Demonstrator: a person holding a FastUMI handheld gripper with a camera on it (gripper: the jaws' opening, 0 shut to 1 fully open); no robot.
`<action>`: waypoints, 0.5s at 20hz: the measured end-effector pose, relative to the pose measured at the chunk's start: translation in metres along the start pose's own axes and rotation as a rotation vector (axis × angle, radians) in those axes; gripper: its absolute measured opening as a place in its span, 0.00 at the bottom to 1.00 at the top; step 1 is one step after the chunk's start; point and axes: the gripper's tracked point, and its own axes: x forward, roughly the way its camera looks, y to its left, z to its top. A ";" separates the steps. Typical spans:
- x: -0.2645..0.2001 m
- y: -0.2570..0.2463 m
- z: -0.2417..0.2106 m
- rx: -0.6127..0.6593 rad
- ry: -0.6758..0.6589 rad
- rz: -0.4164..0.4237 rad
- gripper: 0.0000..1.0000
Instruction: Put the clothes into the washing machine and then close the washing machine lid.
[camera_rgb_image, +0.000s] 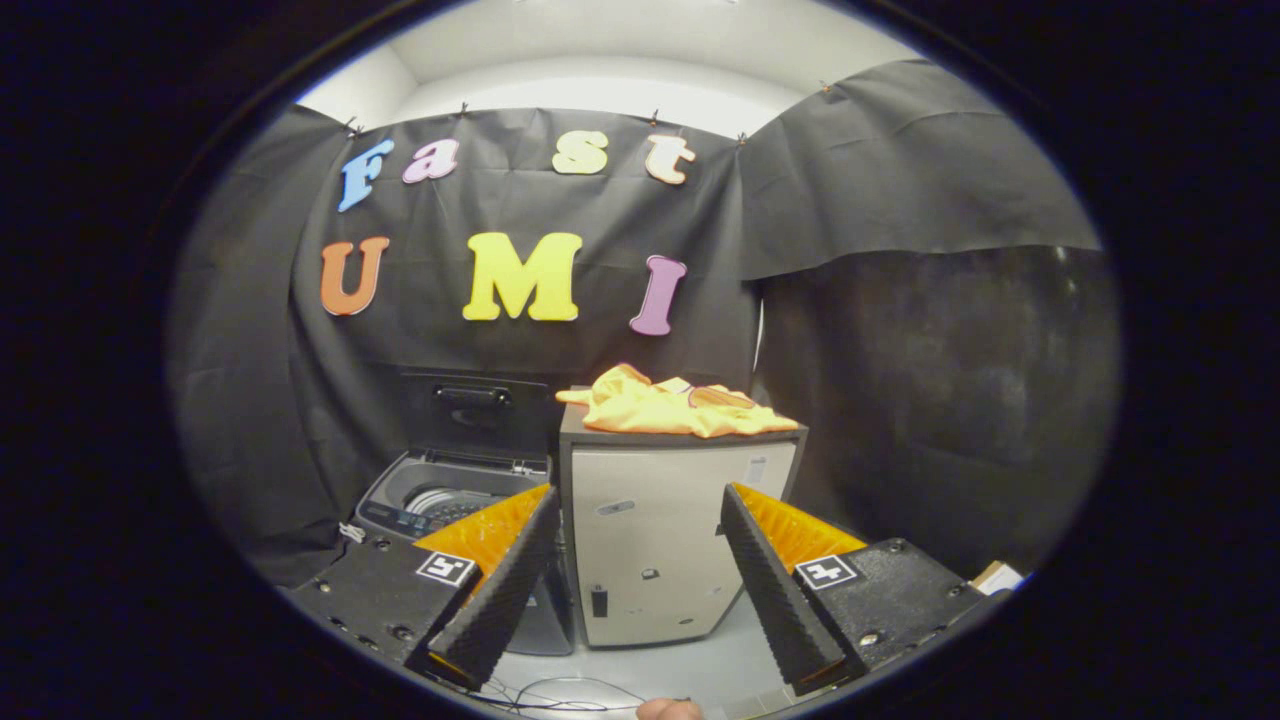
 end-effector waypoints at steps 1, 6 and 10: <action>0.006 -0.004 0.006 -0.003 -0.008 -0.011 1.00; 0.062 -0.021 0.039 -0.012 -0.026 -0.019 1.00; 0.131 -0.027 0.071 0.002 -0.009 0.031 1.00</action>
